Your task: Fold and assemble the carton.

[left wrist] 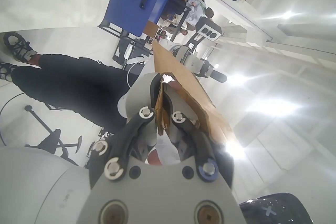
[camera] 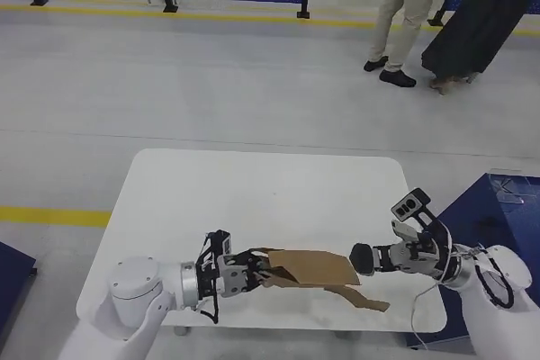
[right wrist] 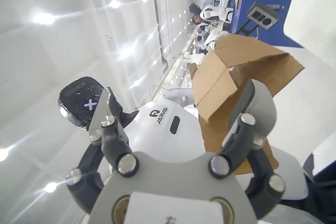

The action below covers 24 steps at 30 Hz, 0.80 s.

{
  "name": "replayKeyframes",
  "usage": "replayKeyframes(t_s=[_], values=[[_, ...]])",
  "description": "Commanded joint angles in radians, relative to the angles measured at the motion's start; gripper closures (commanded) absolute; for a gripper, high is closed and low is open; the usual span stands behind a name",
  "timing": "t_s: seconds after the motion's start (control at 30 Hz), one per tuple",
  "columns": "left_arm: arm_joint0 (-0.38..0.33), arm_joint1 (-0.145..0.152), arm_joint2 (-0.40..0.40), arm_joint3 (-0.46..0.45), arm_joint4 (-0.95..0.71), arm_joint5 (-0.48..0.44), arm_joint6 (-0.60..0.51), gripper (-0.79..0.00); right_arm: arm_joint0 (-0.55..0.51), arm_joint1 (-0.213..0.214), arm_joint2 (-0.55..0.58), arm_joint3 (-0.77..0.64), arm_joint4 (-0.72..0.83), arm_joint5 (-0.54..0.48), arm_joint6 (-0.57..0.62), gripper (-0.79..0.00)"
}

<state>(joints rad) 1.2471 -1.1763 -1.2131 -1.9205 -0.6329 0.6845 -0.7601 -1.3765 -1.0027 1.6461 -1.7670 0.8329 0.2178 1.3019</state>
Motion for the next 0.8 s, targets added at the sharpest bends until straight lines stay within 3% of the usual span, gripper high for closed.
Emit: replayKeyframes(t_s=[0.0,0.4,0.5,0.6,0.67,0.73,0.77], values=[[-0.001,0.001,0.005,0.0,-0.001,-0.002,0.002,0.0,-0.002,-0.001,-0.027,0.004,-0.006,0.005,-0.003,-0.785],[-0.009,0.007,0.043,0.017,-0.007,-0.008,0.016,0.0,-0.001,-0.014,-0.132,-0.015,0.081,0.024,-0.094,-0.782],[-0.016,0.008,0.052,0.023,-0.011,-0.006,0.017,0.0,0.008,-0.014,-0.14,-0.011,0.067,0.016,-0.129,-0.665],[-0.02,0.009,0.06,0.025,-0.013,-0.005,0.017,0.0,0.02,-0.013,-0.145,0.003,0.021,0.006,-0.151,-0.637],[-0.023,0.01,0.064,0.031,-0.013,-0.007,0.019,0.0,0.026,-0.013,-0.149,0.014,0.02,0.007,-0.159,-0.508],[-0.026,0.011,0.069,0.035,-0.014,-0.007,0.021,0.0,0.031,-0.012,-0.151,0.019,0.014,0.007,-0.159,-0.477],[-0.027,0.011,0.071,0.036,-0.015,-0.008,0.021,0.0,0.032,-0.011,-0.153,0.021,0.012,0.012,-0.155,-0.406]])
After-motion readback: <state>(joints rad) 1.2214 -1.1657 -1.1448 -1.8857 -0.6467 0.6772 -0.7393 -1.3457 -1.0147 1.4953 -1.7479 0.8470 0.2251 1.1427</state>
